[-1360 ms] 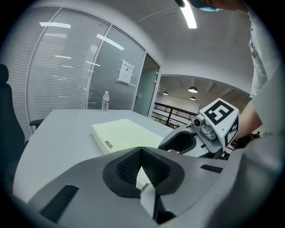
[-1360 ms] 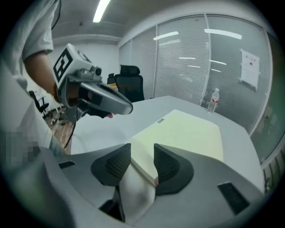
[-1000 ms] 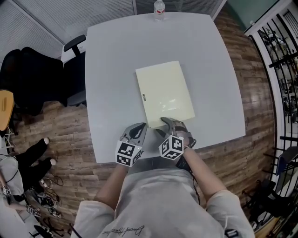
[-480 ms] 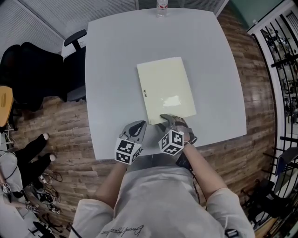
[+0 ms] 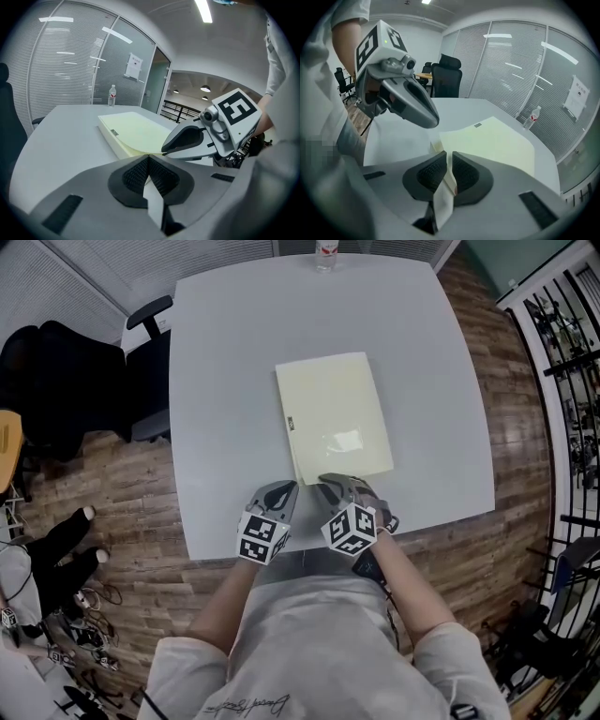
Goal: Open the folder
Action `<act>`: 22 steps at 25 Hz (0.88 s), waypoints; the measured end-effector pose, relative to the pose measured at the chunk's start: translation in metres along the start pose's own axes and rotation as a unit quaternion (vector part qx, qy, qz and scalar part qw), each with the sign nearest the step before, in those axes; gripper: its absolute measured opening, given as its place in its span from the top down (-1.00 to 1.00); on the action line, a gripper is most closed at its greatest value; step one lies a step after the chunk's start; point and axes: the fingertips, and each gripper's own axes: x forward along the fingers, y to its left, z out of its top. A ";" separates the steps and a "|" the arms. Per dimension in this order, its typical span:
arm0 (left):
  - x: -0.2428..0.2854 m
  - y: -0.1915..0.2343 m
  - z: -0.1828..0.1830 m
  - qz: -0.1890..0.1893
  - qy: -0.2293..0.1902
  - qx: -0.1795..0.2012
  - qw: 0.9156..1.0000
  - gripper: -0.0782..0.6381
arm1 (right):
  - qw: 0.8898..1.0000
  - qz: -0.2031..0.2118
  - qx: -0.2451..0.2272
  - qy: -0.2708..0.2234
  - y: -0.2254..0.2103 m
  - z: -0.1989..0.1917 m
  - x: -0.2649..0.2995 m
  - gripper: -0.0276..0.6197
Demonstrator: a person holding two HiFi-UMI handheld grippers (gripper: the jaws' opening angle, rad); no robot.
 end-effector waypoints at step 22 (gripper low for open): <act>0.044 0.010 -0.005 0.018 0.019 0.017 0.999 0.76 | 0.997 -0.026 0.065 -0.030 -0.003 0.020 0.005 0.82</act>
